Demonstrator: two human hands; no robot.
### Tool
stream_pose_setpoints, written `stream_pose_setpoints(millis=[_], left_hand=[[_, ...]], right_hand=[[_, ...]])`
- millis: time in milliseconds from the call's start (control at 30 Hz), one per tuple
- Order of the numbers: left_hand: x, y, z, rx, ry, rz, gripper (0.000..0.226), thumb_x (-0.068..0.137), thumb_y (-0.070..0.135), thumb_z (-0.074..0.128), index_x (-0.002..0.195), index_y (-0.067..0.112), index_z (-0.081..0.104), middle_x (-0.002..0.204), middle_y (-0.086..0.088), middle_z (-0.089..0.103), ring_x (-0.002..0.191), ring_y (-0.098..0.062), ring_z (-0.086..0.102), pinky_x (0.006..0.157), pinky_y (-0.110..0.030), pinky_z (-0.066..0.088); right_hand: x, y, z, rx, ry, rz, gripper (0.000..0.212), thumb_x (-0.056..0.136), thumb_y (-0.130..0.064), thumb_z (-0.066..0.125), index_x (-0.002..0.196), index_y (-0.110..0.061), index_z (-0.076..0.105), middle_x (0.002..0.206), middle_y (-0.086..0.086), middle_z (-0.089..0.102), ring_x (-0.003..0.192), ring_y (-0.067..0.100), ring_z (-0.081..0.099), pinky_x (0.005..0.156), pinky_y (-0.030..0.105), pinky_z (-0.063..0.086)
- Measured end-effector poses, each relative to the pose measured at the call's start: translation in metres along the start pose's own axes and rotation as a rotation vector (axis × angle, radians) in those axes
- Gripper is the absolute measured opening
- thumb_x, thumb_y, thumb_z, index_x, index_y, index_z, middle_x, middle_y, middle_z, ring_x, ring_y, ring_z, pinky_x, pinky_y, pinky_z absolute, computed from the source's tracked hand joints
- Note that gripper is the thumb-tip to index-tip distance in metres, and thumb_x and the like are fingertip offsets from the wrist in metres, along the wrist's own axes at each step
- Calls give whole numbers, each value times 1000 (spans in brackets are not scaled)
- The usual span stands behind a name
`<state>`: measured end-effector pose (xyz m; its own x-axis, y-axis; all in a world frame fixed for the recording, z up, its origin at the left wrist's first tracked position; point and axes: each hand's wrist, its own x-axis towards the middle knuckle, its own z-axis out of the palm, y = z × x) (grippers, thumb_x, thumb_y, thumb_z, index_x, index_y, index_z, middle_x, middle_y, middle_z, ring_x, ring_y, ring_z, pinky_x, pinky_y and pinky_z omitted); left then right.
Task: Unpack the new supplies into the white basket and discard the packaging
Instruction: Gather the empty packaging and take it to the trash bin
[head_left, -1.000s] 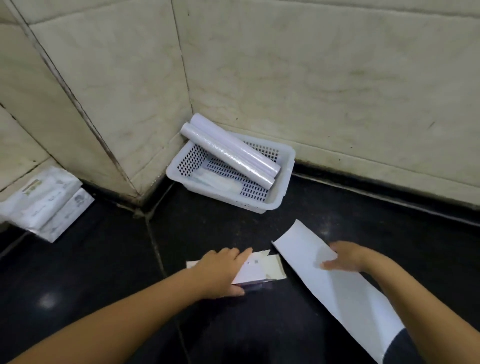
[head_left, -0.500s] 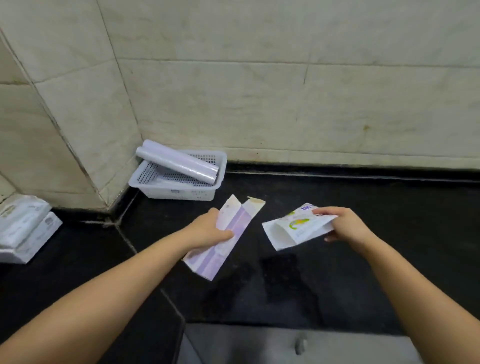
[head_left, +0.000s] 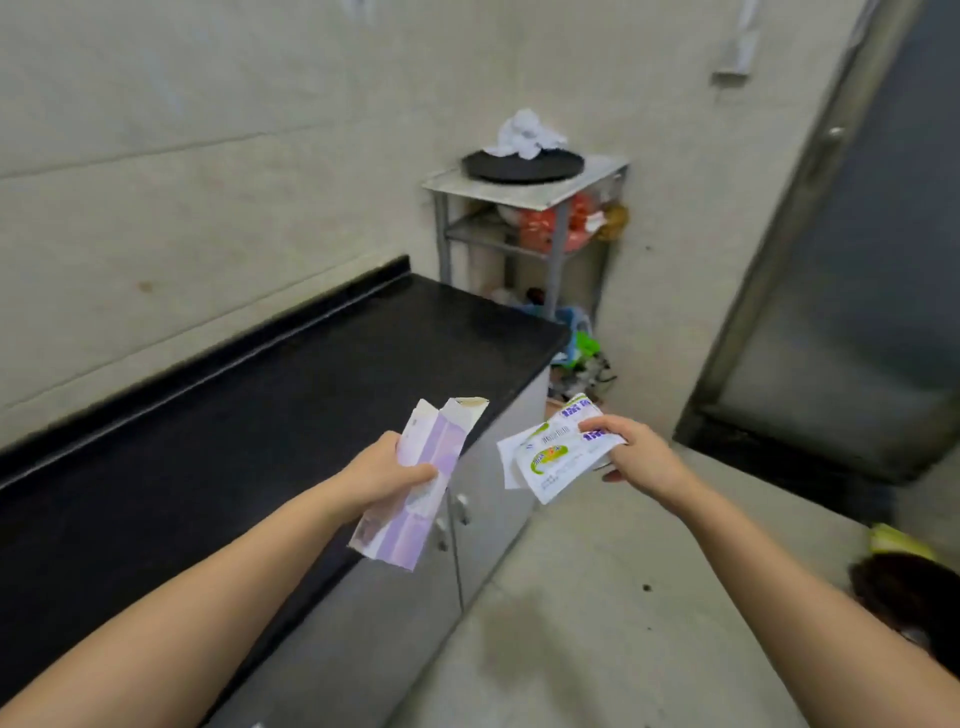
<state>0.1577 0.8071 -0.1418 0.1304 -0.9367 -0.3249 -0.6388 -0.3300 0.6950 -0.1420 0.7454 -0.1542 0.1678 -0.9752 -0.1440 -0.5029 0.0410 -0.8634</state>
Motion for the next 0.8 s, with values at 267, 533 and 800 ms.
stream_pose_setpoints(millis=[267,533,800], left_hand=[[88,209,193,69,-289,362,32,83,31,66,107,19,49,107,-2,56,89,-17,55,73,-29,43],[123,335,340,222,-581,535,47,79,36,67,116,12,52,111,-4,62,93,-20,60,73,-30,48],[117,429,478,318,-826,655,37,79,35,68,105,23,45,88,13,53,76,-2,53,56,-19,39]], right_hand=[[-59,114,-226,-44,383,232,55,78,8,30,112,-21,63,115,-2,59,74,6,60,63,24,51],[-132,205,-327,-20,642,422,52,79,8,37,107,-25,66,120,4,62,99,23,62,84,36,53],[-197,285,-384,-15,784,636,43,83,0,55,123,-16,58,123,8,60,86,16,54,76,26,43]])
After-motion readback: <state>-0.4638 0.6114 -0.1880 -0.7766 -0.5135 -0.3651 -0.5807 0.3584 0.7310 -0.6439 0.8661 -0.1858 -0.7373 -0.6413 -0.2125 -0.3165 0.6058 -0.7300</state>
